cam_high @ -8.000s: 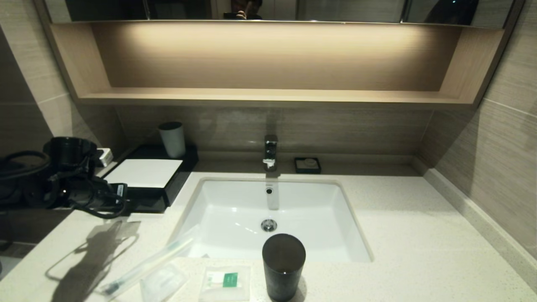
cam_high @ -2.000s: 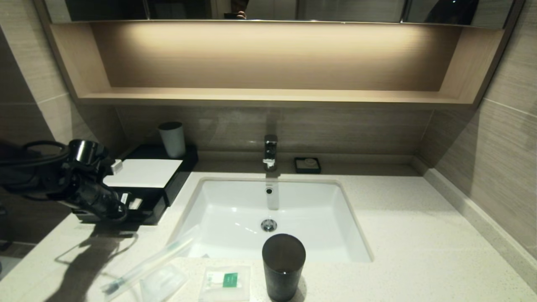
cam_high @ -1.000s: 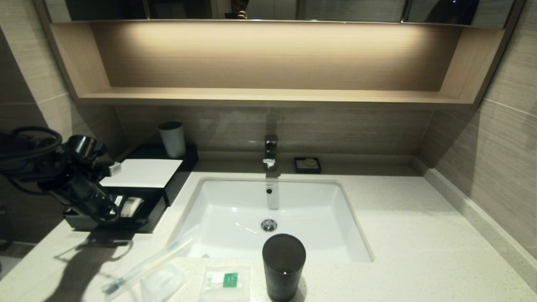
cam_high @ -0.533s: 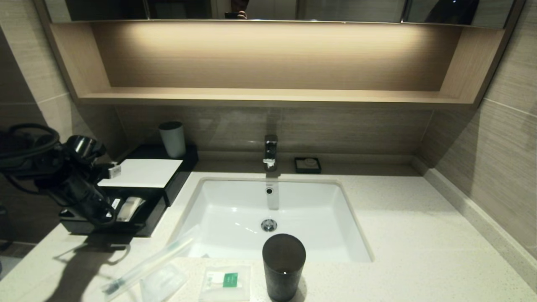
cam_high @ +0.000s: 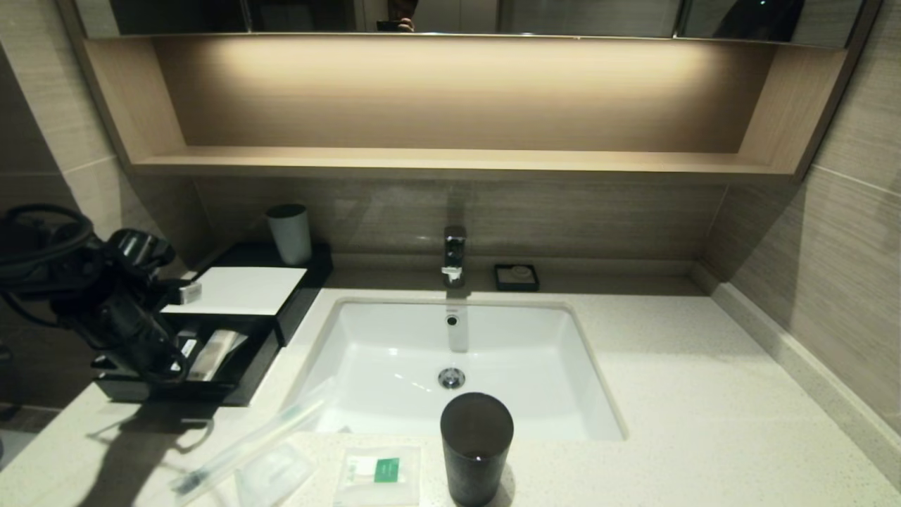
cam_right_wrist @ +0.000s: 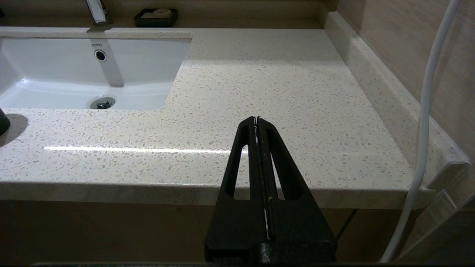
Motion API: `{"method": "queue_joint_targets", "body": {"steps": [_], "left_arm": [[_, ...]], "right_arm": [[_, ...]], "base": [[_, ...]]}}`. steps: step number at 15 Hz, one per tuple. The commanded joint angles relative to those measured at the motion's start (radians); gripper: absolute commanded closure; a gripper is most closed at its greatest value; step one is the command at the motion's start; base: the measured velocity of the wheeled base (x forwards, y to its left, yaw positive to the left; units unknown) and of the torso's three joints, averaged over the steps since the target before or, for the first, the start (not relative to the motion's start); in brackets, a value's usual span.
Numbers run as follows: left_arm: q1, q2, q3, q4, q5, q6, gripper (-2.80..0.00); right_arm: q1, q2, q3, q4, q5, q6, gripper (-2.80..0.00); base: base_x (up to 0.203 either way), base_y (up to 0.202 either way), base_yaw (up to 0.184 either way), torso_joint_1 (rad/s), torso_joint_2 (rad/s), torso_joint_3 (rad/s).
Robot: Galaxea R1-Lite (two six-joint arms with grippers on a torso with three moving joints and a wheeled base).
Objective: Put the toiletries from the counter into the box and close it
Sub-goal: Open the drawer
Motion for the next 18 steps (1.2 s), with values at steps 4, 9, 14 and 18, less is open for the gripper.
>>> {"method": "queue_joint_targets", "body": {"steps": [4,9,14,18], "left_arm": [[0.000,-0.016,-0.052,0.113,-0.001,0.006,0.00],[0.000,-0.042,-0.050,0.146,-0.003,0.005,0.00],[-0.015,-0.150,-0.049,0.145,-0.017,0.003,0.00],[-0.039,-0.239,-0.027,0.170,-0.071,0.043,0.00]], "right_arm": [[0.000,0.000,0.000,0.000,0.000,0.000,0.00],[0.000,0.000,0.001,0.000,0.000,0.000,0.00],[0.000,0.000,0.002,0.000,0.000,0.000,0.00],[0.000,0.000,0.002,0.000,0.000,0.000,0.00]], "base": [[0.000,0.000,0.000,0.000,0.00,0.000],[0.000,0.000,0.000,0.000,0.00,0.000],[0.000,0.000,0.000,0.000,0.00,0.000],[0.000,0.000,0.000,0.000,0.00,0.000]]}}
